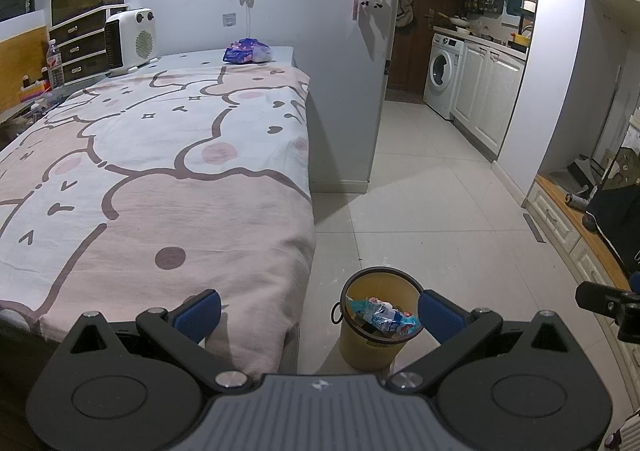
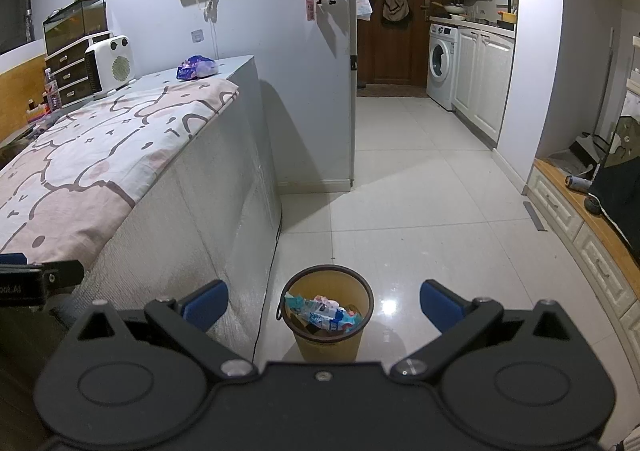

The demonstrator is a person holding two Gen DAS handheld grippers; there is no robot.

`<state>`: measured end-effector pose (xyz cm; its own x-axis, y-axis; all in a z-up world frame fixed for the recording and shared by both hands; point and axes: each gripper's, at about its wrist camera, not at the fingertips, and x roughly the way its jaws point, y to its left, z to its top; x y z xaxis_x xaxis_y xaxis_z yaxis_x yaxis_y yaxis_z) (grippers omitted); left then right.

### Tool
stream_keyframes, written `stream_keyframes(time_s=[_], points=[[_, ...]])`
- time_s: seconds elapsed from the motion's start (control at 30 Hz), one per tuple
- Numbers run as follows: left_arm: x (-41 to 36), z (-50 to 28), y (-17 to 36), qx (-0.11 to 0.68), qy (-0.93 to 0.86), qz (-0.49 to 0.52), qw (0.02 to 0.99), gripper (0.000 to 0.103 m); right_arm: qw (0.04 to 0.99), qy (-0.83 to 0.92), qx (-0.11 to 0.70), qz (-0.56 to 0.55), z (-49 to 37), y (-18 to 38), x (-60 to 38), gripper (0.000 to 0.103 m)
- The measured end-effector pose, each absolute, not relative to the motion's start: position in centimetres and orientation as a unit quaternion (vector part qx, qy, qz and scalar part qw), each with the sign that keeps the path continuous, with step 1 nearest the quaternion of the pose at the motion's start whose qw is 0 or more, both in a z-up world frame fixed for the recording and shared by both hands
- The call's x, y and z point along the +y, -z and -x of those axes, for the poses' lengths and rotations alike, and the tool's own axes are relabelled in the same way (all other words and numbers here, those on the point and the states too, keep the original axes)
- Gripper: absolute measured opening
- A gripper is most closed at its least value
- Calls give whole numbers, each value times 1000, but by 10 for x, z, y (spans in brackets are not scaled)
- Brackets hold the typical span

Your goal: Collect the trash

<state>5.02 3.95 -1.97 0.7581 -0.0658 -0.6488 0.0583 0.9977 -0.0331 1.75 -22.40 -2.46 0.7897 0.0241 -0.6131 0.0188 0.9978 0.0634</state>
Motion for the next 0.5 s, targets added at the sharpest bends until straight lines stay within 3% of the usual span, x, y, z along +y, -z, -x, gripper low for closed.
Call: stream_keyframes(time_s=[0.5], points=[[39,-50,19,347,33,6,937,103,945,-1,325,-33,-17,25,-225,103]])
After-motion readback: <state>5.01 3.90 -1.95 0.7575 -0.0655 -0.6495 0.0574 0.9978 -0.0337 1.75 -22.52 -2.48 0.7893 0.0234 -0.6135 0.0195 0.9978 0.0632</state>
